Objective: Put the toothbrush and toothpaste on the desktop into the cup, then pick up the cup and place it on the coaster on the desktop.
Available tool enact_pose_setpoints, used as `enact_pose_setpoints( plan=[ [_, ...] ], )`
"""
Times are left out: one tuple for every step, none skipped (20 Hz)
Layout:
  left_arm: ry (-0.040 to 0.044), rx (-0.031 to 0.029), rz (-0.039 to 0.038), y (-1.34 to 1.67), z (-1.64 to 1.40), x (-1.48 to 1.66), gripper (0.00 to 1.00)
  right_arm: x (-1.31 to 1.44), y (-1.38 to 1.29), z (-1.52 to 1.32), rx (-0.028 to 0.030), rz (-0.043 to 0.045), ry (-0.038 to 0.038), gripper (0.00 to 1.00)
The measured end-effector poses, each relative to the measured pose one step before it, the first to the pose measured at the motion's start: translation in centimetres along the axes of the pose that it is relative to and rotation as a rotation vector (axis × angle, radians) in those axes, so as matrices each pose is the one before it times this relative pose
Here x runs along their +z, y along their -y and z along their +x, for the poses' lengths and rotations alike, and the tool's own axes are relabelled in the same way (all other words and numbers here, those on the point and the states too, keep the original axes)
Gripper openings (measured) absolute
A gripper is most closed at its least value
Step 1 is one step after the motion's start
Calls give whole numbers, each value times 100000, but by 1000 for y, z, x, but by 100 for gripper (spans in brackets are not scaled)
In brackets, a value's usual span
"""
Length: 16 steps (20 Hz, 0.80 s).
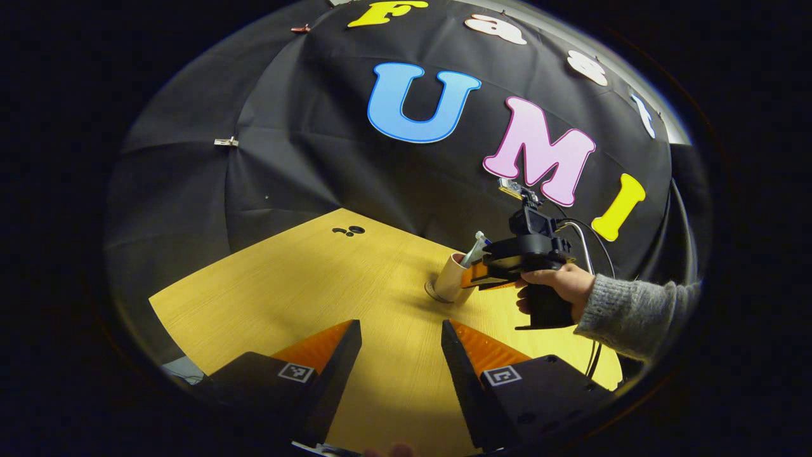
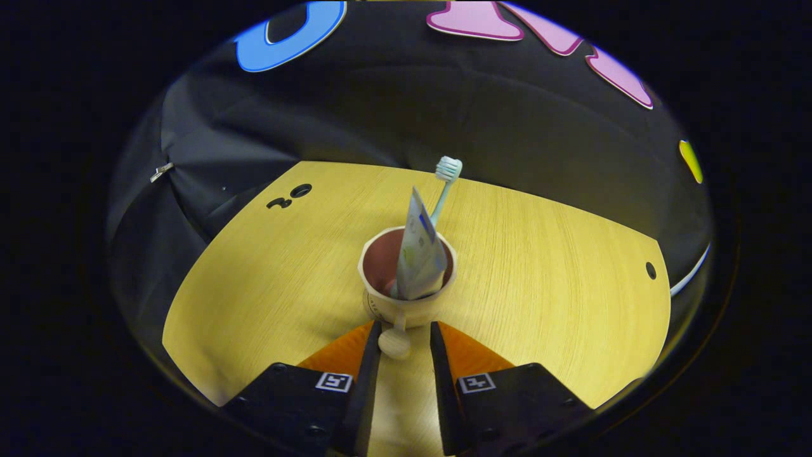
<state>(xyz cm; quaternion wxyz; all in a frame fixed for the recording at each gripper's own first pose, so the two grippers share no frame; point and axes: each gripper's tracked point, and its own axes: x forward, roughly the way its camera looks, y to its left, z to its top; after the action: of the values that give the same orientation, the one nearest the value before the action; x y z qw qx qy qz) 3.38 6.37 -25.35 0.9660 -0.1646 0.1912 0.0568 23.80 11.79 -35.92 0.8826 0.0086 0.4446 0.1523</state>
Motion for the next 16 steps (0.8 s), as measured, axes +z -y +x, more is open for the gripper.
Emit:
enact_pose_setpoints(
  plan=[
    [31,-442,639,280,-166,232,82,324,8,-589,355,975,2010,50],
    [74,-466,745,345,-113,350,82,448,223,-689,-13,956,3210,53],
    [88,-778,789,386,-131,342,82,506,237,-729,-659,394,3885,55],
    [198,-762,868,446,-151,403,82,912,384,-603,-249,269,4800,55],
    [-52,-795,777,398,-127,376,82,575,333,-797,676,513,3720,55],
    [177,-568,605,344,-107,423,82,750,142,-467,1043,1116,3224,55],
    [-63,-624,264,262,-171,324,82,182,237,-359,909,272,453,55],
    [43,-238,276,323,-202,354,82,-14,388,-441,-46,646,-543,55],
    [81,-277,519,419,-507,153,82,110,116,-1129,724,1239,376,55],
    [347,-107,644,321,-313,513,82,483,14,-1171,981,989,2323,54],
    [196,-497,597,532,-240,362,82,485,109,-1111,375,410,2085,54],
    [197,-423,670,449,-249,373,82,811,216,-1604,1429,428,2918,53],
    [197,-542,739,464,-314,408,82,668,-80,-1615,1575,700,2586,55],
    [438,-567,705,544,-253,505,82,709,-97,-1795,1370,691,2351,55],
    [440,-731,730,550,-258,314,82,600,96,-1628,959,313,1833,60],
    [523,-792,665,575,-212,533,82,564,287,-1896,820,-269,2189,63]
  ],
)
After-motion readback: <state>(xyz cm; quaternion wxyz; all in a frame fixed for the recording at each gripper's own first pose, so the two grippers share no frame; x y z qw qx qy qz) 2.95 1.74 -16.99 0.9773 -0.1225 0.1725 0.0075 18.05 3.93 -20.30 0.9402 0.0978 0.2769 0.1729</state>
